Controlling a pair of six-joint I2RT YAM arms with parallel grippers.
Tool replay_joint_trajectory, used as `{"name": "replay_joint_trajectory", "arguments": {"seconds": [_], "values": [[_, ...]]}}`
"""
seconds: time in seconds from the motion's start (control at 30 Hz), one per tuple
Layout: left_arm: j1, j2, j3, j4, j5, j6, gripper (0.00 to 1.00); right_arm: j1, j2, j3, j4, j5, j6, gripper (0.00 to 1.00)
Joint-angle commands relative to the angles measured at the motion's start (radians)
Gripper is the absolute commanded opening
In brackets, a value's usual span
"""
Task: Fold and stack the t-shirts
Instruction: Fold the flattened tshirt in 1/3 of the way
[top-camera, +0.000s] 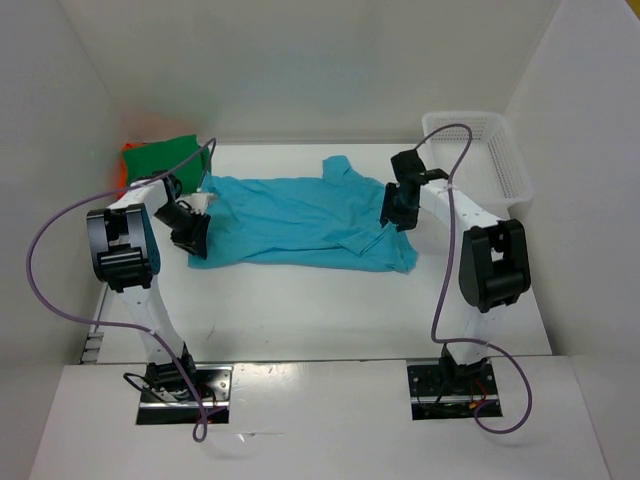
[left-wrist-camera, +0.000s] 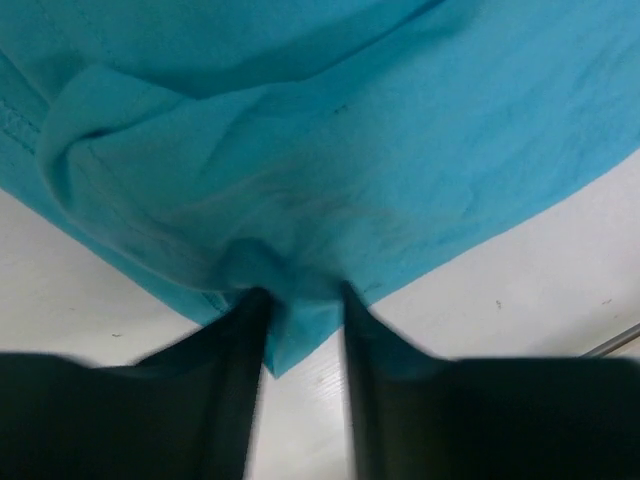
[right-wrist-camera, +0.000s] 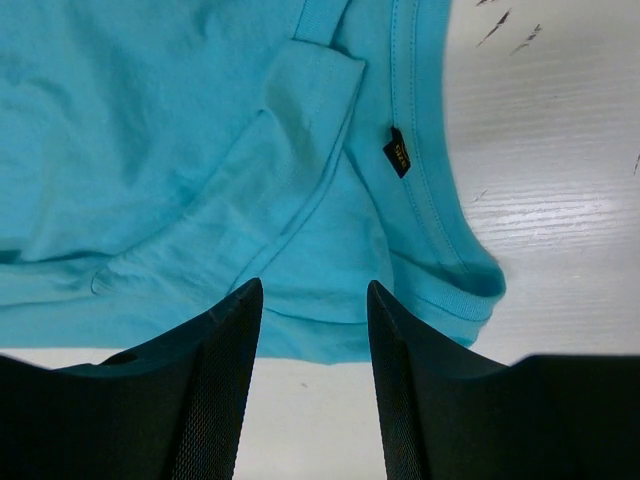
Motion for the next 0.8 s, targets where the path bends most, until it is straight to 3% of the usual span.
{"name": "replay_joint_trajectory", "arguments": {"seconds": [0.0,0.13,0.3,0.57,0.77], "values": [[0.006,0.008,-0.014,0.015,0.018,-0.026,0.35,-0.007,-0.083,-0.029,0.045,-0.008,0.014,0.52],[0.006,-0.006,-0.014,0.043,0.005,-0.045,0.19,-0.007,-0.108,-0.04,0.045,-0.018,0.014,0.52],[0.006,-0.059,-0.014,0.074,-0.042,-0.084,0.06,-0.007,-0.139,-0.113,0.045,-0.028,0.033,0.52],[0.015,-0.196,0.063,0.083,-0.006,-0.115,0.0,-0.075,-0.214,-0.283,0.059,-0.05,0.106,0.52],[0.036,-0.124,0.097,0.115,0.018,-0.151,0.0,-0.084,-0.168,-0.283,0.059,-0.03,0.106,0.52]]}}
